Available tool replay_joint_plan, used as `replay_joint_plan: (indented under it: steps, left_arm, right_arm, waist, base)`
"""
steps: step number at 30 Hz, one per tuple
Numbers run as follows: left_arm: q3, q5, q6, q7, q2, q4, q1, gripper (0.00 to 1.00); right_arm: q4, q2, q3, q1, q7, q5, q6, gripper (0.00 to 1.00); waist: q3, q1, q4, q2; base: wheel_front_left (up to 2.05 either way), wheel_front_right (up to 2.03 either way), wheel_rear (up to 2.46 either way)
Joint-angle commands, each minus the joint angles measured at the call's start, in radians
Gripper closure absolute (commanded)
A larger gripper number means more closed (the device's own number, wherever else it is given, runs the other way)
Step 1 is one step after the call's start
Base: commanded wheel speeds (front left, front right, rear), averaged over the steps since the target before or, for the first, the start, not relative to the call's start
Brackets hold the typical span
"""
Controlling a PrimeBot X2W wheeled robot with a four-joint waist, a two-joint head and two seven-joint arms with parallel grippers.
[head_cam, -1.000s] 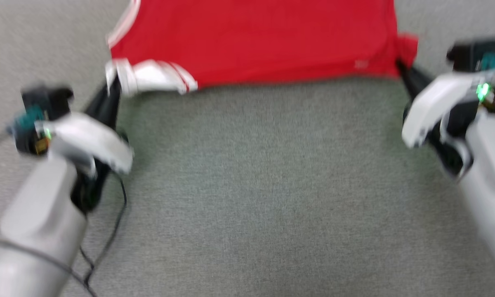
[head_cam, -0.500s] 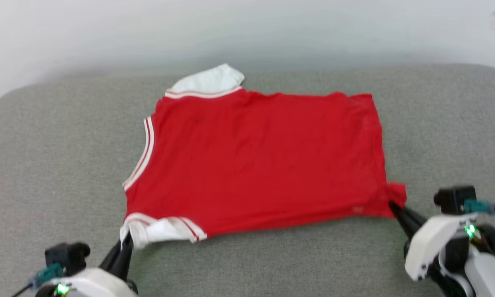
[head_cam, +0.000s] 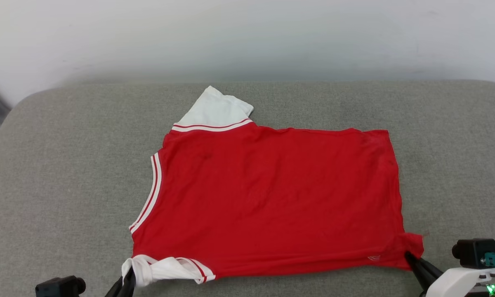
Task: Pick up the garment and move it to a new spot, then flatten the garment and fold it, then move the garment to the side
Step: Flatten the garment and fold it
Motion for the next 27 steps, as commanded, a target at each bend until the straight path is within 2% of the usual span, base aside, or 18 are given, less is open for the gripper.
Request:
replay_joint_plan:
  steps: [1,5,10,19,27]
  left_arm:
    - [0.005,0.013,0.004,0.004,0.019,-0.004,-0.008,1.00]
    - [0.000,0.045,-0.017,0.026,0.038,-0.002,-0.109,1.00]
    - [-0.023,0.080,-0.068,0.050,0.027,0.061,-0.275,1.00]
    - [-0.052,0.091,-0.170,0.052,-0.032,0.267,-0.508,1.00]
    - [-0.103,0.072,-0.256,0.091,-0.086,0.446,-0.610,1.00]
  right_arm:
    - [-0.018,0.007,-0.015,-0.008,0.007,-0.011,-0.002,1.00]
    - [-0.057,0.033,-0.037,-0.058,0.044,-0.035,-0.002,1.00]
    - [-0.061,0.042,-0.049,-0.134,0.085,-0.060,-0.002,1.00]
    - [-0.011,0.028,-0.019,-0.288,0.097,-0.086,-0.001,1.00]
    - [0.071,0.023,0.005,-0.329,0.112,-0.107,-0.001,1.00]
  waist:
    - [0.011,0.0003,-0.006,0.0000]
    - [0.044,0.0003,-0.007,0.0000]
    - [0.107,0.0003,-0.010,0.0000]
    - [0.232,0.0003,-0.023,0.0000]
    - [0.282,0.0003,-0.016,0.0000]
  base:
    - [0.00,0.00,0.00]
    - [0.00,0.00,0.00]
    - [0.00,0.00,0.00]
    - [0.00,0.00,0.00]
    - [0.00,0.00,0.00]
